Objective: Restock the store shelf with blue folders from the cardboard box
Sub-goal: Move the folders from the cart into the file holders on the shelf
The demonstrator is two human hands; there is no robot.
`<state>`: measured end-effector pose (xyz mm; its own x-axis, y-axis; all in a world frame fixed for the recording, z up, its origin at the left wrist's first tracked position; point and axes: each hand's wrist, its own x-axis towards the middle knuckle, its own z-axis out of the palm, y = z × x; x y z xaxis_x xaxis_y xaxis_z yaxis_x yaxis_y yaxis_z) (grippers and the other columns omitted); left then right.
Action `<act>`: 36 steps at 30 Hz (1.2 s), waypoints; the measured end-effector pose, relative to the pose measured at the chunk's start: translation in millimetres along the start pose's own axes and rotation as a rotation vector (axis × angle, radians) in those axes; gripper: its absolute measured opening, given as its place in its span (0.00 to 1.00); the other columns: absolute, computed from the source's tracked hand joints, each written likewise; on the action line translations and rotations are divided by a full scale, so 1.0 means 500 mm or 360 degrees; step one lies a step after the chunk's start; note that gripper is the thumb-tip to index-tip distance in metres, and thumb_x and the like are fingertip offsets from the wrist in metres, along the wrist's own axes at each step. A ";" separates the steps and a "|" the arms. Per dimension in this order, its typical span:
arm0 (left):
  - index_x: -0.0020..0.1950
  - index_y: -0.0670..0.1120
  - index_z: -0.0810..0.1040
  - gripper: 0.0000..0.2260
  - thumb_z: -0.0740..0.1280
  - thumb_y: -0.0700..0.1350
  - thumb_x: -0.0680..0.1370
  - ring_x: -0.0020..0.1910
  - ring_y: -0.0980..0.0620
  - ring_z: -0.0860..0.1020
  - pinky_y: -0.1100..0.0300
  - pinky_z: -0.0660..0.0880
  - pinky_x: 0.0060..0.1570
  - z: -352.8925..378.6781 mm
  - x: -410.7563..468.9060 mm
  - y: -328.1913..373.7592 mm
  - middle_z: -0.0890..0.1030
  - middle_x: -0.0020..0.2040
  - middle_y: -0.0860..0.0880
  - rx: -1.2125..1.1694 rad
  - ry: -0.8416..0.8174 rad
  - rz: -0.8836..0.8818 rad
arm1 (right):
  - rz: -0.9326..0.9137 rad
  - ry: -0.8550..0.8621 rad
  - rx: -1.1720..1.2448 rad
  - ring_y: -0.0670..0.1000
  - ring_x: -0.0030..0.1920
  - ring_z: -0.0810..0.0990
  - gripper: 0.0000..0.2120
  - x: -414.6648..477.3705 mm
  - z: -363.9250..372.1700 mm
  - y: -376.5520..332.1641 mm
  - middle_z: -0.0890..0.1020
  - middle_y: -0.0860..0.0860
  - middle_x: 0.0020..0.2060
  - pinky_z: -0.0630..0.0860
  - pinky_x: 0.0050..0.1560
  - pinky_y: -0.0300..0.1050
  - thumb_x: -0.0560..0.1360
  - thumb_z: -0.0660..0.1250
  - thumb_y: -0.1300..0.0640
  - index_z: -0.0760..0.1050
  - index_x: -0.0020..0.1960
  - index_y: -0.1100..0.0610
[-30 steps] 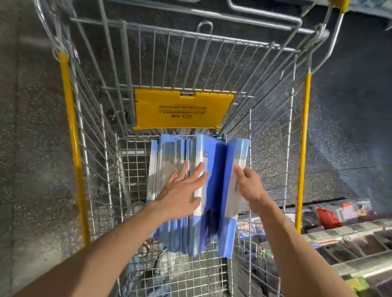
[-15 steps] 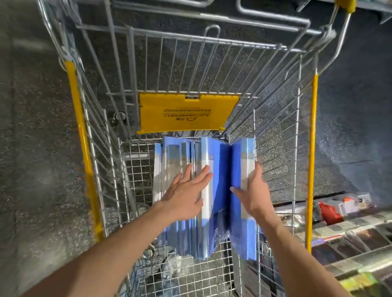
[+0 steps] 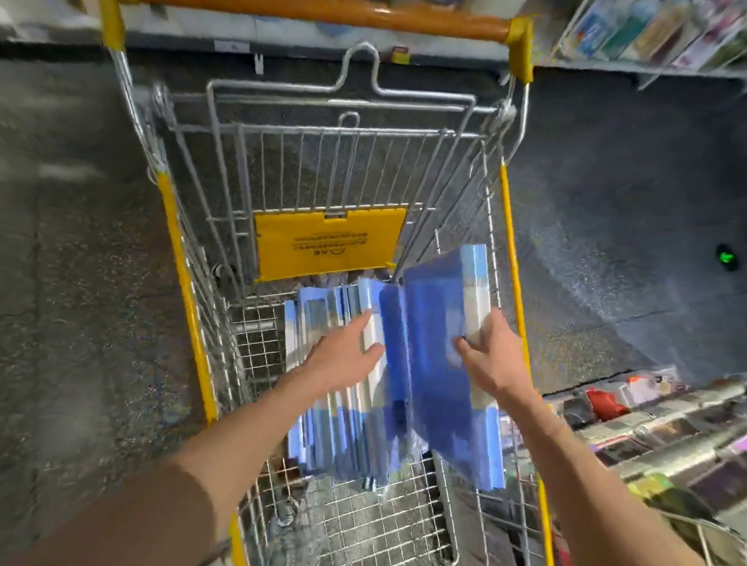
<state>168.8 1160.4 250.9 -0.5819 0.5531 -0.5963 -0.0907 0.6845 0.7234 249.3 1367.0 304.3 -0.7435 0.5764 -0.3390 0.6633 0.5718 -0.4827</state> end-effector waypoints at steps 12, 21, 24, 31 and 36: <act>0.75 0.45 0.71 0.48 0.58 0.79 0.69 0.72 0.45 0.72 0.51 0.67 0.69 -0.004 -0.329 0.156 0.74 0.73 0.49 -0.0374 0.0612 0.0101 | -0.0395 0.0015 0.1056 0.55 0.49 0.85 0.17 -0.417 -0.279 -0.040 0.86 0.56 0.51 0.82 0.53 0.58 0.71 0.75 0.56 0.78 0.58 0.60; 0.51 0.44 0.85 0.18 0.74 0.59 0.75 0.42 0.55 0.84 0.61 0.81 0.40 -0.016 -0.637 0.317 0.87 0.49 0.48 -0.0991 0.0651 0.0519 | -0.0560 0.0067 0.1772 0.58 0.43 0.82 0.08 -0.711 -0.458 -0.052 0.84 0.59 0.46 0.79 0.45 0.51 0.76 0.69 0.65 0.79 0.55 0.64; 0.56 0.42 0.85 0.16 0.73 0.54 0.78 0.48 0.46 0.85 0.52 0.84 0.45 -0.003 -0.731 0.391 0.86 0.53 0.43 -0.1129 0.0613 0.0787 | -0.0674 0.0136 0.1832 0.59 0.46 0.83 0.17 -0.792 -0.528 -0.054 0.84 0.62 0.51 0.80 0.48 0.54 0.74 0.71 0.62 0.77 0.61 0.66; 0.52 0.35 0.81 0.27 0.76 0.60 0.73 0.42 0.48 0.81 0.45 0.81 0.44 0.032 -0.905 0.545 0.86 0.46 0.41 -0.1131 0.0644 0.1304 | -0.0938 0.0451 0.1844 0.64 0.60 0.81 0.28 -0.972 -0.661 -0.045 0.81 0.61 0.62 0.77 0.61 0.65 0.73 0.74 0.51 0.72 0.69 0.59; 0.48 0.45 0.83 0.17 0.76 0.58 0.73 0.48 0.48 0.84 0.45 0.82 0.54 0.062 -0.991 0.628 0.87 0.48 0.46 -0.1166 0.0513 0.1566 | -0.0869 0.0573 0.1900 0.61 0.58 0.82 0.27 -1.113 -0.705 -0.005 0.81 0.60 0.62 0.79 0.60 0.60 0.76 0.71 0.48 0.73 0.70 0.60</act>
<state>453.9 1116.0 762.7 -0.8176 0.4661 0.3381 0.1260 -0.4280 0.8950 691.4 1250.6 778.6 -0.7006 0.6654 0.2575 -0.3187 0.0311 -0.9474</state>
